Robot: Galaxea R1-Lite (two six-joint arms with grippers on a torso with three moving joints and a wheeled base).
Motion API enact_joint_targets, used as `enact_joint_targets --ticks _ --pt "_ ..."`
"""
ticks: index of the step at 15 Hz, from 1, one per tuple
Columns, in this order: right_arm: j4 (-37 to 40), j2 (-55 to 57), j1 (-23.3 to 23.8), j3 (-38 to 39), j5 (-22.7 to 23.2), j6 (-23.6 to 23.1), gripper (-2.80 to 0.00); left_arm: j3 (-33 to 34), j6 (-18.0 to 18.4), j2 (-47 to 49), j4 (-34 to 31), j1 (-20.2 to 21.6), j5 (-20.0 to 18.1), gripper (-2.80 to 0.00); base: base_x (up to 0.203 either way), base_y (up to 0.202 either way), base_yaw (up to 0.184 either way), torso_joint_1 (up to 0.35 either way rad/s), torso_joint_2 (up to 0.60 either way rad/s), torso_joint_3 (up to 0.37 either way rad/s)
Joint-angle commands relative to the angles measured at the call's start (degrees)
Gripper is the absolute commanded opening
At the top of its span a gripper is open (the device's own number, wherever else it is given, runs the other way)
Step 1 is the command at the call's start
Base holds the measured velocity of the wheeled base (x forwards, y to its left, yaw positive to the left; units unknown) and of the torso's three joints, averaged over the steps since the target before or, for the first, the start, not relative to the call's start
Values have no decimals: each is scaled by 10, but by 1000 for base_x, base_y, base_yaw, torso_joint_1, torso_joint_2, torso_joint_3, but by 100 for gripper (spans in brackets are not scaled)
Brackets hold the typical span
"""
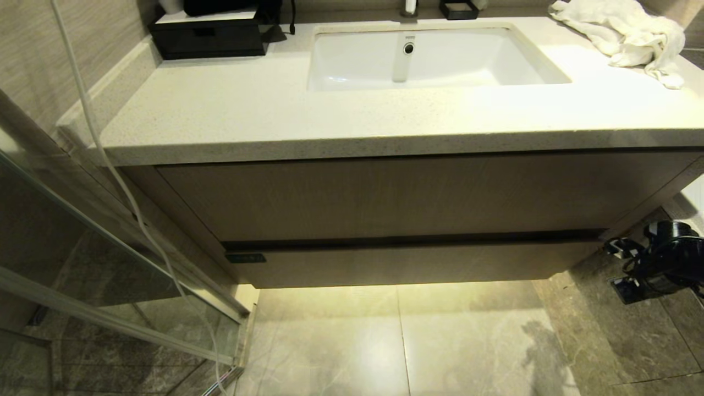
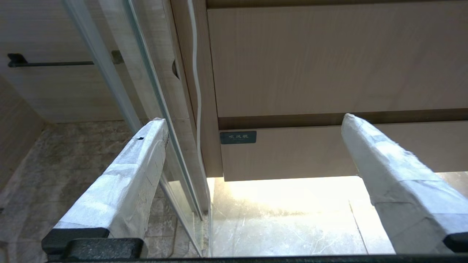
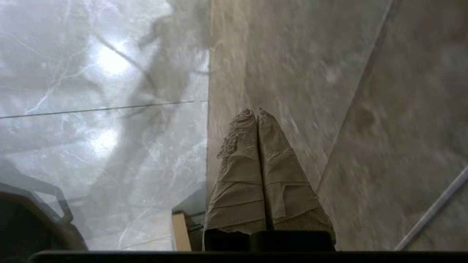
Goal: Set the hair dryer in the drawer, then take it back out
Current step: Close the drawer
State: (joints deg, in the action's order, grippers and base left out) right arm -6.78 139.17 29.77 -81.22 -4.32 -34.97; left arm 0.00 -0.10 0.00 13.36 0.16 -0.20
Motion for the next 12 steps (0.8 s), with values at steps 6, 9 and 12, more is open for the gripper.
enact_joint_targets --ticks 6,9,12 --pt "5 -140 12 115 114 -30 -280 23 0 0 1 0 0 0 0 0 0 0 0 0" --pt "13 -264 14 182 217 -88 -280 23 0 0 1 0 0 0 0 0 0 0 0 0" --pt "32 -397 9 250 317 -185 -280 23 0 0 1 0 0 0 0 0 0 0 0 0"
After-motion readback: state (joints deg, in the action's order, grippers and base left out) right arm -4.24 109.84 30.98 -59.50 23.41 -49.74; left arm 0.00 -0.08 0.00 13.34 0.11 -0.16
